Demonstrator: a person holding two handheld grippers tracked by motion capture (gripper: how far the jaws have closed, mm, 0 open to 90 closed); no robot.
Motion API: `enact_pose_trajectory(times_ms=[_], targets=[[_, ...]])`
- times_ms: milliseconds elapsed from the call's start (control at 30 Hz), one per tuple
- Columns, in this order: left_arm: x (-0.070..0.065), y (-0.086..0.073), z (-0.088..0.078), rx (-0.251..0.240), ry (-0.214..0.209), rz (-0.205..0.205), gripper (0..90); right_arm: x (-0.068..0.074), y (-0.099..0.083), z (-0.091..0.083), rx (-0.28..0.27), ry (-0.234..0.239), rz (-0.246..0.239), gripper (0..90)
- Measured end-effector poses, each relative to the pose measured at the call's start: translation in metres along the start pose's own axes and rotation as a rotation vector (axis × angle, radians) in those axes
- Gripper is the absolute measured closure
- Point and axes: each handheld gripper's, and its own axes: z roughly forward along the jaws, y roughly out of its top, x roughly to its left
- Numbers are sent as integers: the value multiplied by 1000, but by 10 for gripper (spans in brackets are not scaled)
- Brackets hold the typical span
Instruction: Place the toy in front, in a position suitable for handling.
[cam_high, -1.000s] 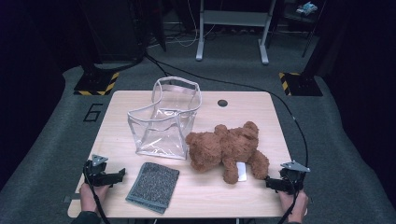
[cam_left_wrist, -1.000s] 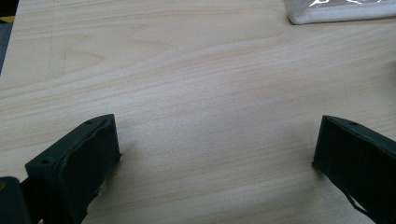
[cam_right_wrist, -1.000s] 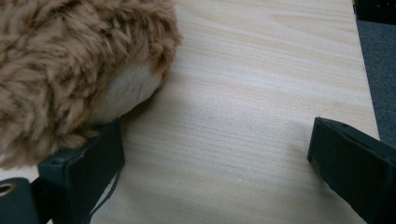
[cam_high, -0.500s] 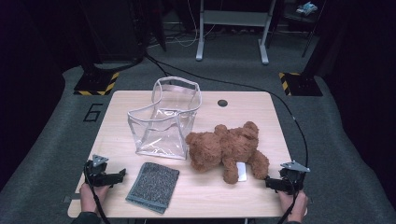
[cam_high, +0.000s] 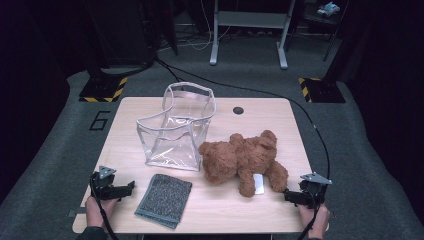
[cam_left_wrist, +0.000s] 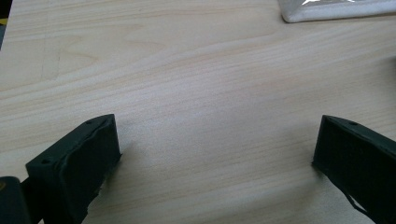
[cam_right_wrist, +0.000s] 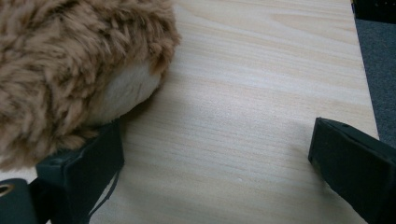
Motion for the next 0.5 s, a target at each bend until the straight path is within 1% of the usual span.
enact_pose_trajectory(times_ms=[267, 367, 400, 467, 500], targets=[[0, 0, 0, 1, 0, 4, 0, 0, 0, 0, 1, -1, 2, 25], [0, 0, 0, -7, 0, -3, 17, 0, 0, 0, 0, 0, 2, 25], [0, 0, -2, -23, 2, -2, 24, 0, 0, 0, 1, 0, 2, 25], [0, 0, -2, -20, -2, 1, 27, 0, 0, 0, 1, 0, 2, 25], [0, 0, -2, -27, -5, 5, 22, 0, 0, 0, 1, -1, 2, 25]])
